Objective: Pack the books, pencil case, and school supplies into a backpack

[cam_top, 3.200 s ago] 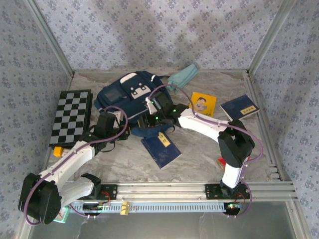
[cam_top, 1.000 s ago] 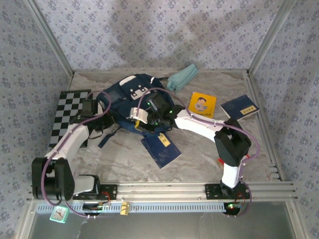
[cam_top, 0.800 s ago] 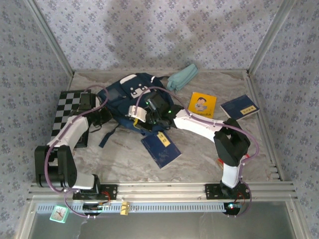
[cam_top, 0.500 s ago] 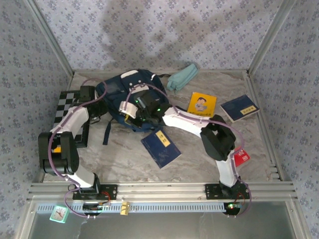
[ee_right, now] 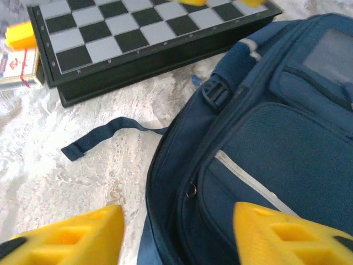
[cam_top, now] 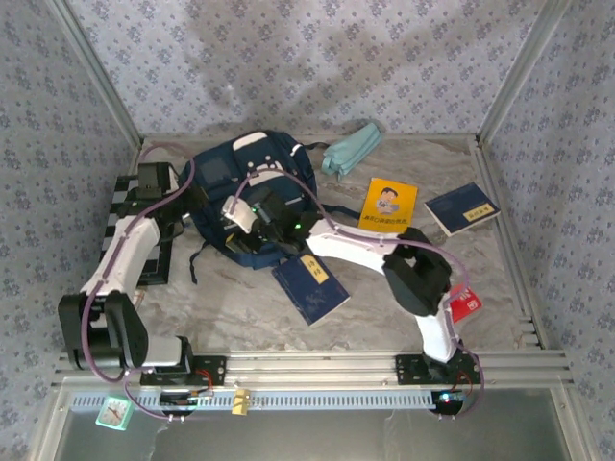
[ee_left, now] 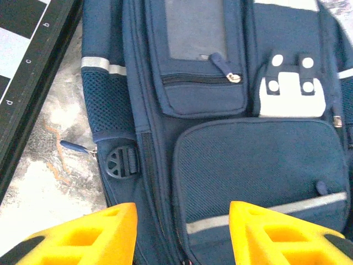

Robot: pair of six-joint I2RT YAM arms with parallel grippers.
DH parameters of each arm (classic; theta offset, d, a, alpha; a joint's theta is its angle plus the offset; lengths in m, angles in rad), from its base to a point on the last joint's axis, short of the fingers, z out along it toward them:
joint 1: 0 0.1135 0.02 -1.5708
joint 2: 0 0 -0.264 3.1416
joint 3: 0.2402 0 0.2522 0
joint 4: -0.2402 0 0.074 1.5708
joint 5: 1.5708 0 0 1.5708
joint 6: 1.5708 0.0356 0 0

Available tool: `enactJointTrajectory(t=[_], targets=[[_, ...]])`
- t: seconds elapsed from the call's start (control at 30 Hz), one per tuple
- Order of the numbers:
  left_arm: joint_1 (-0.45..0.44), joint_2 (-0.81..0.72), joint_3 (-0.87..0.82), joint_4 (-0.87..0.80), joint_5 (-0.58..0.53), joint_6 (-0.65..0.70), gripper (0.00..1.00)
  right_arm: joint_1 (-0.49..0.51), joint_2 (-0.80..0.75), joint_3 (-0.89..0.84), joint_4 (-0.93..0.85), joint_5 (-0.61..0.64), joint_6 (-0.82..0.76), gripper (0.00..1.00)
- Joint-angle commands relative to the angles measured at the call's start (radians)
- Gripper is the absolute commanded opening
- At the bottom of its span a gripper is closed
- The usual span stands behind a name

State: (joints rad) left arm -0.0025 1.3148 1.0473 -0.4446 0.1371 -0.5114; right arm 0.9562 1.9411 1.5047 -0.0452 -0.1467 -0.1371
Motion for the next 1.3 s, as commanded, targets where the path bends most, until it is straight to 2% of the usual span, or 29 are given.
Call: enactJointTrajectory(t=[0.0, 0.03, 0.07, 0.23, 0.43, 0.5, 0.63, 0.77, 0.87, 1.0, 1.07, 1.27], targets=[[-0.044, -0.073, -0.057, -0.032, 0.071, -0.032, 0.48, -0.055, -0.162, -0.085, -0.018, 0.034, 0.163, 0.72], [-0.076, -0.098, -0.07, -0.033, 0.068, -0.048, 0.49, -0.087, -0.206, -0.123, -0.054, 0.03, 0.218, 0.79], [-0.11, -0.118, -0.084, -0.026, 0.061, -0.058, 0.5, -0.113, -0.243, -0.157, -0.081, 0.027, 0.256, 0.82], [-0.352, -0.162, -0.125, 0.021, -0.013, -0.13, 0.57, -0.285, -0.428, -0.388, -0.15, -0.021, 0.474, 0.89], [-0.604, -0.101, -0.143, 0.155, -0.084, -0.218, 0.59, -0.461, -0.543, -0.466, -0.445, 0.156, 0.58, 0.98], [-0.672, -0.051, -0.112, 0.166, -0.114, -0.223, 0.59, -0.557, -0.554, -0.494, -0.487, 0.139, 0.616, 0.99], [-0.798, 0.052, -0.061, 0.232, -0.158, -0.219, 0.59, -0.765, -0.521, -0.531, -0.495, 0.01, 0.64, 0.96], [-0.864, 0.161, -0.002, 0.28, -0.172, -0.215, 0.59, -0.894, -0.471, -0.537, -0.47, -0.028, 0.631, 0.95], [-0.887, 0.244, 0.046, 0.314, -0.173, -0.202, 0.59, -0.974, -0.395, -0.512, -0.442, -0.112, 0.624, 0.9], [-0.898, 0.349, 0.121, 0.31, -0.166, -0.195, 0.58, -1.001, -0.3, -0.495, -0.377, -0.196, 0.625, 0.85], [-0.899, 0.386, 0.149, 0.316, -0.157, -0.191, 0.58, -1.008, -0.249, -0.472, -0.38, -0.197, 0.623, 0.84], [-0.902, 0.423, 0.164, 0.357, -0.164, -0.174, 0.6, -1.015, -0.161, -0.443, -0.328, -0.247, 0.617, 0.8]])
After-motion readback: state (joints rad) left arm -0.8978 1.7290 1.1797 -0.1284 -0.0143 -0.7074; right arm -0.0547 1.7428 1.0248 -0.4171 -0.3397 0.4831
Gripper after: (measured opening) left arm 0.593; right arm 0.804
